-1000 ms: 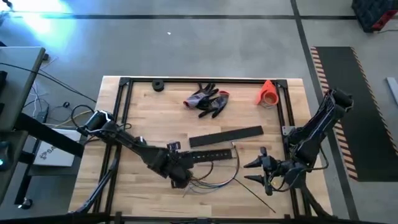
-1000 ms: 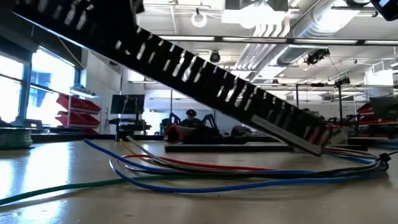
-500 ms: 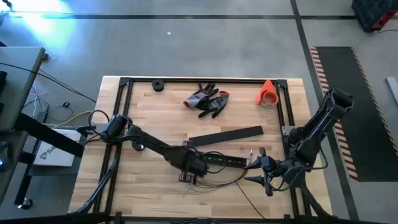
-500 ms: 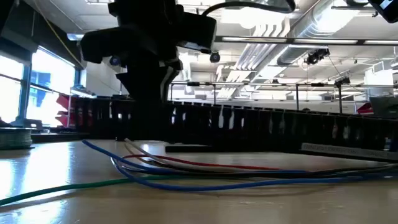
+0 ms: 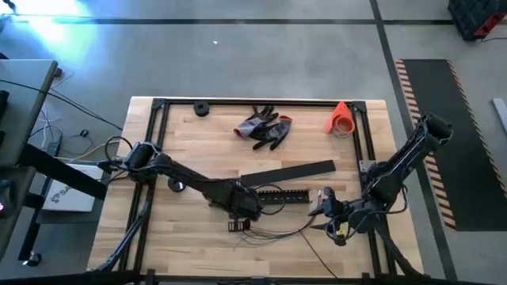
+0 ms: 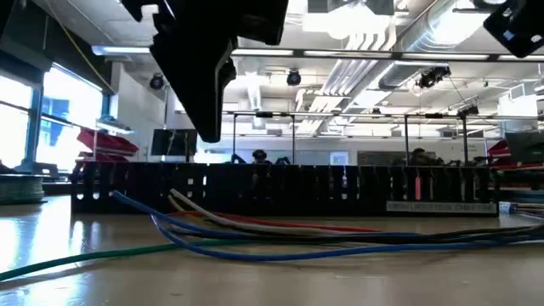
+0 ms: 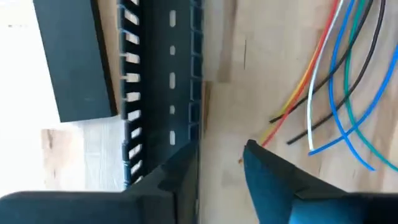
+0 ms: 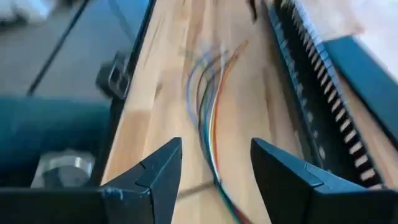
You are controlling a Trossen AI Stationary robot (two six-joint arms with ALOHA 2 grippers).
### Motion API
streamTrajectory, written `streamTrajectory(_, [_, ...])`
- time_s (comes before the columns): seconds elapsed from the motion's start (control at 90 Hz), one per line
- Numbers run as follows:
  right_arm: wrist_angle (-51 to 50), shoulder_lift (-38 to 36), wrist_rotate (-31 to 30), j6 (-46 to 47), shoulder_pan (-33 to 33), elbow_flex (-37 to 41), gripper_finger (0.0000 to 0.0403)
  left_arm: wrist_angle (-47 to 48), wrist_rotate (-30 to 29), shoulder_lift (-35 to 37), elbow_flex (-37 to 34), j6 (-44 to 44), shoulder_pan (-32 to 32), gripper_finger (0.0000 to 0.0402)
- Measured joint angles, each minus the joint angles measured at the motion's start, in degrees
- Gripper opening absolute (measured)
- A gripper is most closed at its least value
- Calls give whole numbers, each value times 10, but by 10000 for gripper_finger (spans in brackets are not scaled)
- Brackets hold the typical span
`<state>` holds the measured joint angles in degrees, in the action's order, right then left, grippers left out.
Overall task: Ziptie cables
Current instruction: Move the black cable duct to the center of the table, then put the black zip tied cables into the black cable duct
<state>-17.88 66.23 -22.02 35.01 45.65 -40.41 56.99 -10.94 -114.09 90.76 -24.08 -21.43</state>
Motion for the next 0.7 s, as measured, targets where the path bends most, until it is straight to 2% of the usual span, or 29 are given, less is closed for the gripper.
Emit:
streamTrajectory(0.122, [-147,3,104,-44,-43,-15,177,-15,-45,16,0,-45,-22,136])
streamTrajectory(0.211, [-221,23,142,-83,-74,-8,177,-57,-79,23,0,-91,-48,137])
streamTrajectory(0.344, [-227,66,161,-192,-116,0,177,-162,-134,17,0,-147,-96,132])
streamTrajectory(0.533, [-247,135,146,-290,-180,0,177,-308,-200,-12,0,-158,-156,129])
streamTrajectory(0.7, [-236,191,149,-374,-216,0,177,-349,-234,-34,0,-172,-180,129])
